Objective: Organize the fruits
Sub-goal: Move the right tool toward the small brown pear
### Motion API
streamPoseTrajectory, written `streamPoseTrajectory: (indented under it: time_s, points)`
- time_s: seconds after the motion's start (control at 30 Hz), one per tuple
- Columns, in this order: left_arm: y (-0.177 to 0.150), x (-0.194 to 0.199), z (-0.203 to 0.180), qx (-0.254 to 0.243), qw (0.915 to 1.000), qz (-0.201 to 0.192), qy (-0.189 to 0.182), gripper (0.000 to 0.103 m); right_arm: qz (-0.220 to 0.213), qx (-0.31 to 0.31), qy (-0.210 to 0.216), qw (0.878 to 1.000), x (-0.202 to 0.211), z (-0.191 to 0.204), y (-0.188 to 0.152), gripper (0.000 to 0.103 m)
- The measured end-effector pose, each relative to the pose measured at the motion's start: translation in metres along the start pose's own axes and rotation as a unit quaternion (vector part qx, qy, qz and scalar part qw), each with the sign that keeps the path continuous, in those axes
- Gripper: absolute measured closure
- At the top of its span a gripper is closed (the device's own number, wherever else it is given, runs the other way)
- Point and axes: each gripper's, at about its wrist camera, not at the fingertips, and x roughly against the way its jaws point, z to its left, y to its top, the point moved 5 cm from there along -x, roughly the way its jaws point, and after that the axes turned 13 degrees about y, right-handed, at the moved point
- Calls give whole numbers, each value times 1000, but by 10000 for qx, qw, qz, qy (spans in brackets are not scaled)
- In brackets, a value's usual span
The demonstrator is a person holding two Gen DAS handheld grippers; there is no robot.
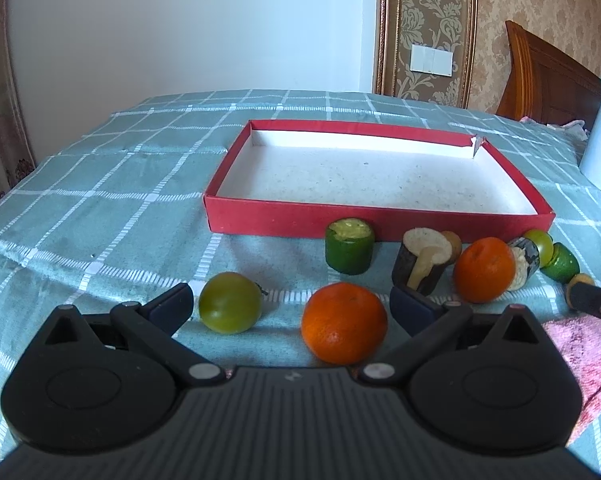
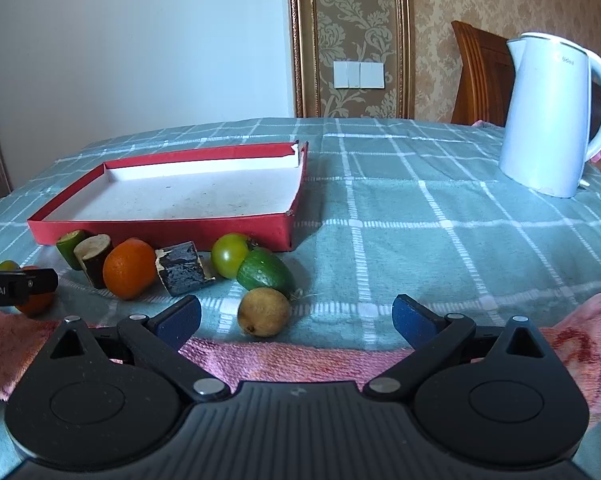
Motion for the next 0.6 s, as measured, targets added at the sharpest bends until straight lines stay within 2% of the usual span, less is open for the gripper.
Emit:
streamPoseTrajectory:
  time_s: [0.07, 0.13, 0.6]
  points:
    - [0, 1, 2, 45, 10000, -13, -53, 0, 104, -75, 68, 9999, -5, 0, 0, 17]
    - [0, 3, 4, 59, 9999, -37, -103, 0, 239, -175, 157, 9994, -11, -1, -1, 20]
    - [-8, 9, 4, 8, 9996, -133, -241, 0, 244, -152, 31, 9996, -17, 3, -1, 25]
